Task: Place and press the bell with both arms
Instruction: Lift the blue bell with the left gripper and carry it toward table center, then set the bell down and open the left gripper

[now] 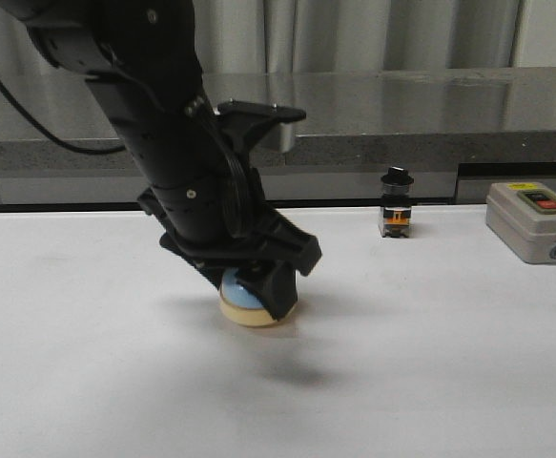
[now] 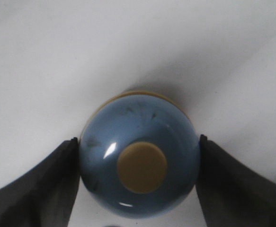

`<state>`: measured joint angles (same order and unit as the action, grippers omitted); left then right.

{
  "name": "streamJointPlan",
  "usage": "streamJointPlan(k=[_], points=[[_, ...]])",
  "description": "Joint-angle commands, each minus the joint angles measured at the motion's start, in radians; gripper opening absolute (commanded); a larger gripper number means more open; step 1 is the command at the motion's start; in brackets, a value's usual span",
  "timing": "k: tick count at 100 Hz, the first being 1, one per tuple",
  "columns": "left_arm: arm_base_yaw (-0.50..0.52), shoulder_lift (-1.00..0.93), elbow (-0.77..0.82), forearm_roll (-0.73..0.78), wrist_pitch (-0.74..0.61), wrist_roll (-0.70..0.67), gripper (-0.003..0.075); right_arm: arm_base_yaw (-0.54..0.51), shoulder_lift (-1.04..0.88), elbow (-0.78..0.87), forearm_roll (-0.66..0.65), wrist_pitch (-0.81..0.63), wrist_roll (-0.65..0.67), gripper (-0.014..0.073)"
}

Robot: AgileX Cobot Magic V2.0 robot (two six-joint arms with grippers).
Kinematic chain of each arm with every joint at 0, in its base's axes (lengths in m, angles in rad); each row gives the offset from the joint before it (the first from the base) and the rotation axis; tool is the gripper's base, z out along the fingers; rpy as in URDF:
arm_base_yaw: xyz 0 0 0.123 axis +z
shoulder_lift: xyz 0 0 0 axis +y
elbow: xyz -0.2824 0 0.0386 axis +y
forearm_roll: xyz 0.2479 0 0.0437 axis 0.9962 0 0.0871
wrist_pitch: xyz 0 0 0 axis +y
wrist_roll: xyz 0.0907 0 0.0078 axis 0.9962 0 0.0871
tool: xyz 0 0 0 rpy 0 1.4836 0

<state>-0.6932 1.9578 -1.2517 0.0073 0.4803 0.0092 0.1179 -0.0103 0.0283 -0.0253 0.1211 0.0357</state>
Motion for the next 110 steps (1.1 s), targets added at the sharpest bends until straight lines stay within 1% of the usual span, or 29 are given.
streamJointPlan(k=[1,20,28,35,40,42,47,52,54,59,84,110], points=[[-0.007,-0.026,-0.025,-0.007,-0.049,-0.001,0.021,-0.006,-0.018,-0.016,0.001,-0.087,-0.003,-0.006],[-0.007,0.007,-0.025,-0.025,-0.037,-0.001,0.0214,-0.006,-0.018,-0.016,0.001,-0.087,-0.003,-0.006],[-0.007,0.007,-0.025,-0.027,-0.031,-0.001,0.0244,-0.006,-0.018,-0.016,0.001,-0.087,-0.003,-0.006],[-0.007,0.007,-0.027,-0.027,-0.026,-0.001,0.0323,-0.006,-0.018,-0.016,0.001,-0.087,-0.003,-0.006],[-0.007,0.007,-0.027,-0.027,-0.024,-0.001,0.042,-0.006,-0.018,-0.016,0.001,-0.087,-0.003,-0.006],[-0.007,0.007,-0.027,-0.027,-0.022,-0.001,0.0447,-0.006,-0.018,-0.016,0.001,-0.087,-0.003,-0.006],[-0.007,0.007,-0.027,-0.03,-0.021,-0.001,0.0556,-0.006,-0.018,-0.016,0.001,-0.087,-0.003,-0.006],[-0.007,0.007,-0.027,-0.029,-0.019,-0.001,0.0636,-0.006,-0.018,-0.016,0.001,-0.087,-0.003,-0.006],[-0.007,0.007,-0.029,-0.029,-0.015,-0.001,0.0663,-0.006,-0.018,-0.016,0.001,-0.087,-0.003,-0.006],[-0.007,0.007,-0.037,-0.029,-0.002,-0.001,0.0699,-0.006,-0.018,-0.016,0.001,-0.087,-0.003,-0.006],[-0.007,-0.032,-0.094,-0.029,0.067,-0.001,0.0689,-0.006,-0.018,-0.016,0.001,-0.087,-0.003,-0.006],[0.003,-0.165,-0.082,-0.029,0.083,-0.001,0.0689,-0.006,-0.018,-0.016,0.001,-0.087,-0.003,-0.006]])
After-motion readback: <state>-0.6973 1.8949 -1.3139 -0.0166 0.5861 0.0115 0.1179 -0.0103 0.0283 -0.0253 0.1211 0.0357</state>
